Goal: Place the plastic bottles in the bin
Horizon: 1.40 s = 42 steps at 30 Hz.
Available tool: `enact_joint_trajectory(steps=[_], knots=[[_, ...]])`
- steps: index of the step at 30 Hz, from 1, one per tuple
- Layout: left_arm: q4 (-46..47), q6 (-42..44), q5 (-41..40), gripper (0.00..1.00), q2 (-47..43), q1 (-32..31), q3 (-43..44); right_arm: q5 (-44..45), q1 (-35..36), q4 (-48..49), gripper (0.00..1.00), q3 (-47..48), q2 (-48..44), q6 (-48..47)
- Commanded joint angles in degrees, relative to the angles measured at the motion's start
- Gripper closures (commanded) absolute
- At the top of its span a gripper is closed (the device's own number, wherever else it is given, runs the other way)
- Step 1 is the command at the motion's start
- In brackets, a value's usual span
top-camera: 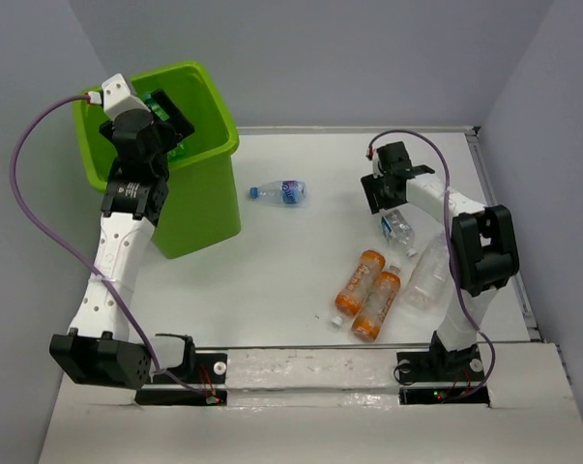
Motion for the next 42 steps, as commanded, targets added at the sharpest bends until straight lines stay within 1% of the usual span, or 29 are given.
enact_joint_trajectory(steps=[1, 3, 4, 6, 7, 9, 12, 14, 15, 17, 18, 20, 21, 23, 24, 26, 27, 28, 29, 30, 31, 32, 34, 35, 36, 37, 38, 40, 42], knots=[[4.95, 0.18, 0.71, 0.01, -4.9, -0.07, 1.58, 4.53, -0.04, 2.46, 0.51, 3.54, -5.89, -0.51], [5.21, 0.18, 3.61, 0.01, -6.4, -0.16, 2.63, 5.76, -0.04, 3.43, 0.52, 4.51, -9.31, 0.19], [5.21, -0.08, 4.67, 0.01, -6.92, -0.16, 2.99, 6.03, -0.04, 3.69, 0.54, 5.39, -10.73, 0.37], [5.3, -0.78, 7.04, 0.01, -8.68, -0.25, 3.08, 5.42, -0.04, 4.48, 0.56, 5.92, -13.98, 0.81], [5.39, -1.3, 9.49, 0.01, -9.38, -0.33, 2.9, 5.07, -0.04, 5.01, 0.57, 6.1, -17.82, 1.25], [5.56, -1.4, 11.35, 0.01, -11.14, -0.86, 2.55, 3.75, 0.49, 7.2, 0.58, 6.53, -21.71, 2.21], [5.48, -2.1, 15.91, 0.01, -13.68, -1.82, 1.15, -1.25, 4.43, 10.46, 0.58, 8.89, -28.31, 5.37], [5.48, -2.71, 19.25, 0.01, -15.18, -2.26, -0.26, -2.84, 7.15, 13.08, 0.58, 11.1, -30.42, 6.17], [5.39, -2.89, 21.62, 0.01, -16.67, -2.53, -1.83, -3.46, 10.04, 14.32, 0.58, 12.32, -31.56, 8.17], [5.3, -3.24, 27.07, 0.01, -19.22, -3.93, -5.51, -7.14, 12.43, 18.0, 0.58, 16.45, -31.84, 10.82], [5.21, -2.9, 29.35, 0.01, -20.02, -4.55, -6.67, -9.42, 14.79, 19.33, 0.59, 18.03, -30.88, 11.88], [4.51, -1.93, 36.46, 0.01, -22.91, -7.0, -10.78, -9.09, 18.74, 21.27, 0.59, 24.09, -28.51, 13.03], [4.25, -1.4, 37.98, 0.01, -23.8, -7.97, -12.11, -9.17, 19.81, 21.36, 0.6, 26.81, -25.19, 13.46], [3.11, -0.61, 39.74, 0.01, -25.47, -10.08, -14.75, -10.05, 21.48, 21.71, 0.61, 32.17, -21.74, 14.87], [1.89, -0.26, 40.27, 0.01, -26.95, -12.61, -16.07, -11.01, 22.1, 24.67, 0.62, 35.68, -20.34, 15.92], [0.82, -0.52, 41.15, 0.01, -29.06, -16.57, -22.11, -14.09, 23.86, 29.33, 0.62, 40.17, -16.12, 19.52], [0.47, -0.61, 41.94, 0.01, -29.51, -17.81, -23.63, -16.01, 24.47, 31.62, 0.62, 42.11, -14.36, 21.36], [0.12, -0.78, 41.86, 0.01, -30.13, -18.87, -25.47, -16.81, 25.09, 32.43, 0.62, 44.57, -12.52, 21.99], [-0.15, -1.57, 41.86, 0.01, -30.74, -19.75, -27.31, -17.17, 26.31, 32.87, 0.62, 47.29, -8.15, 22.43], [-0.41, -1.75, 41.68, 0.01, -32.05, -21.41, -31.07, -17.7, 26.85, 32.96, 0.62, 53.41, -5.67, 23.13], [-0.67, -1.84, 41.33, 0.01, -32.76, -22.12, -32.85, -18.05, 26.85, 32.97, 0.62, 56.43, -3.29, 23.48], [-1.02, -2.53, 40.72, 0.01, -34.34, -22.65, -34.52, -18.05, 27.72, 33.4, 0.62, 59.24, 1.08, 24.01], [-1.29, -3.5, 39.84, 0.01, -35.75, -23.71, -39.27, -17.88, 28.52, 34.71, 0.62, 65.56, 5.06, 25.5], [-1.38, -4.12, 39.84, 0.01, -36.8, -24.06, -41.63, -17.88, 29.13, 37.25, 0.62, 66.99, 8.39, 26.03], [-1.2, -4.73, 40.01, 0.01, -37.33, -24.24, -42.79, -17.62, 29.14, 39.1, 0.62, 67.79, 8.42, 26.38], [-1.03, -5.96, 40.27, 0.01, -37.69, -24.94, -43.93, -16.57, 29.84, 40.94, 0.62, 68.41, 10.94, 26.65], [-0.59, -6.49, 40.28, 0.01, -38.56, -25.29, -45.86, -15.86, 30.36, 45.75, 0.62, 68.15, 12.01, 26.65], [-0.06, -7.8, 40.01, 0.01, -39.1, -26.08, -47.63, -12.61, 30.9, 51.13, 0.62, 67.36, 15.35, 26.74], [0.73, -8.43, 39.92, 0.01, -39.19, -27.66, -48.34, -11.9, 30.9, 53.87, 0.62, 70.68, 18.68, 28.14]])
